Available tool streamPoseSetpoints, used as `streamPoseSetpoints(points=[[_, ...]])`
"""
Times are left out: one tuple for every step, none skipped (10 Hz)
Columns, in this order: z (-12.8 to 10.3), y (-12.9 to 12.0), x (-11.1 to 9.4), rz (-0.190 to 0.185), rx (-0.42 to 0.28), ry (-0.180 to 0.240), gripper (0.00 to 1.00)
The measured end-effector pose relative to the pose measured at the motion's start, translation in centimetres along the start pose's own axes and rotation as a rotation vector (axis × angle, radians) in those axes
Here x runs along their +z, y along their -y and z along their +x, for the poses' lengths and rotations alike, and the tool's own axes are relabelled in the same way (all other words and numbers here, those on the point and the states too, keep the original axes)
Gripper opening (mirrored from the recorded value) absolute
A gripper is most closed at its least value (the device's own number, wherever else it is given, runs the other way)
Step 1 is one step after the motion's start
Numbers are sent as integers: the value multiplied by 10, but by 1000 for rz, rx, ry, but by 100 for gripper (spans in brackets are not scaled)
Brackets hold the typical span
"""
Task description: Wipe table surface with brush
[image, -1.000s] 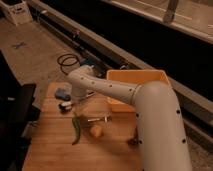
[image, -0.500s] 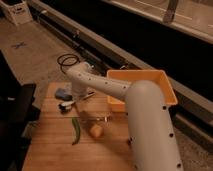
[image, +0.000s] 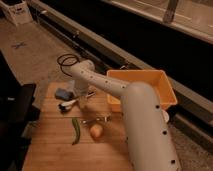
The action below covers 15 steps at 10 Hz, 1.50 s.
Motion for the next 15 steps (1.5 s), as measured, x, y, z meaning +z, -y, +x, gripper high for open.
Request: streamPoseSetpoints(points=[[-4, 5, 3, 2, -15, 10, 65], [-9, 8, 10, -2, -28, 20, 65], [-15, 10, 19, -7, -40, 34, 63], [-16, 11, 26, -12, -44, 49, 55], [-18, 11, 31, -16, -47, 56, 45], [-21, 11, 35, -20, -51, 63, 34], [-23, 11, 36, -24, -51, 66, 26], [-22, 10, 35, -26, -52, 65, 14], [-22, 10, 33, -27, -54, 63, 5], [-22, 9, 34, -28, -55, 62, 1], [-21, 9, 34, -27, -57, 57, 0], [-23, 6, 32, -29, -53, 41, 0], [-30, -1, 25, -28, -50, 10, 0], [-39, -15, 23, -33, -46, -9, 0], [-44, -29, 21, -34, -37, -28, 0]])
